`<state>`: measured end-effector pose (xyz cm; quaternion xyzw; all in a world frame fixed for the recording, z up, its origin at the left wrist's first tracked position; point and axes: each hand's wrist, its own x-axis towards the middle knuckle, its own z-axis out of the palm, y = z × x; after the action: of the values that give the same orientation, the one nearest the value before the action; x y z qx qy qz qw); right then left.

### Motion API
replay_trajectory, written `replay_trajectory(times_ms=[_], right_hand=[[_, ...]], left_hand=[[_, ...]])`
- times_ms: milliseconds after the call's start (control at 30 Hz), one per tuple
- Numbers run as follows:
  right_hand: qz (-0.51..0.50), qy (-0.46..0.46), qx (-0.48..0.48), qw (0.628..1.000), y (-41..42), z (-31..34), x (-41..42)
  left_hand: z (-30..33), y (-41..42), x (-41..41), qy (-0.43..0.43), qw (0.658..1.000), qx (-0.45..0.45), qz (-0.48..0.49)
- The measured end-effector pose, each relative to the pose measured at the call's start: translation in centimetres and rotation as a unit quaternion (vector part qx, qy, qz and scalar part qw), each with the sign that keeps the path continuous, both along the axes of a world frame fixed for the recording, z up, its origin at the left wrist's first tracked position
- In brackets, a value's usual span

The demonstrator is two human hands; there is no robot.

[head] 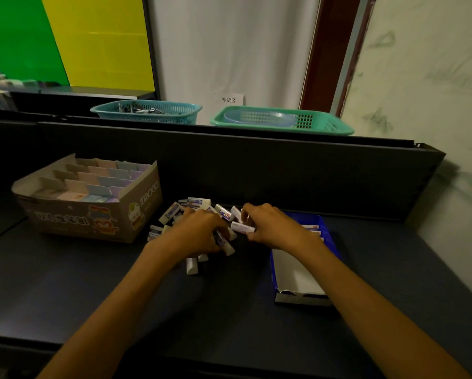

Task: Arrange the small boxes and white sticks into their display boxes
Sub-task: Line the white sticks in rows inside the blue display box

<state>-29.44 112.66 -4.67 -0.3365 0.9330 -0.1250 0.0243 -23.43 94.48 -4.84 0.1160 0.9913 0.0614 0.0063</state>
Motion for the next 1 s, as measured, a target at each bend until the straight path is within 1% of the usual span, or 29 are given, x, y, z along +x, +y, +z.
replay_trajectory(times_ms=[167, 300, 400, 467, 600, 733, 833, 1000], right_hand=[[-0.013, -0.028, -0.099, 0.995, 1.1, 1.5, -0.7], [-0.004, -0.027, -0.149, 0.988, 3.2, 2.9, -0.9], [-0.003, -0.032, -0.189, 0.981, 5.3, 3.2, -1.1], [0.0, -0.041, -0.199, 0.979, 6.6, 3.1, -1.3], [-0.008, -0.051, -0.214, 0.976, 8.6, 2.7, -1.4], [-0.006, -0.063, -0.224, 0.972, 10.1, 2.5, -1.4], [0.0, -0.085, -0.242, 0.967, 11.0, 2.5, -1.4], [-0.002, -0.136, -0.282, 0.95, 12.0, 2.3, -1.5]], left_hand=[[-0.3, 0.5, -0.3, 0.009, 1.0, -0.015, -0.018], [-0.3, 0.7, -0.4, 0.017, 0.999, 0.022, -0.022], [0.5, 0.8, -0.4, 0.043, 0.995, 0.092, -0.024], [1.3, 1.0, -0.3, 0.067, 0.985, 0.156, -0.024], [2.1, 2.3, -0.3, 0.084, 0.951, 0.299, -0.012], [2.2, 3.8, -0.8, 0.067, 0.925, 0.375, -0.011], [1.8, 4.7, -1.4, 0.065, 0.915, 0.397, -0.006], [1.4, 6.1, -2.1, 0.071, 0.923, 0.378, -0.015]])
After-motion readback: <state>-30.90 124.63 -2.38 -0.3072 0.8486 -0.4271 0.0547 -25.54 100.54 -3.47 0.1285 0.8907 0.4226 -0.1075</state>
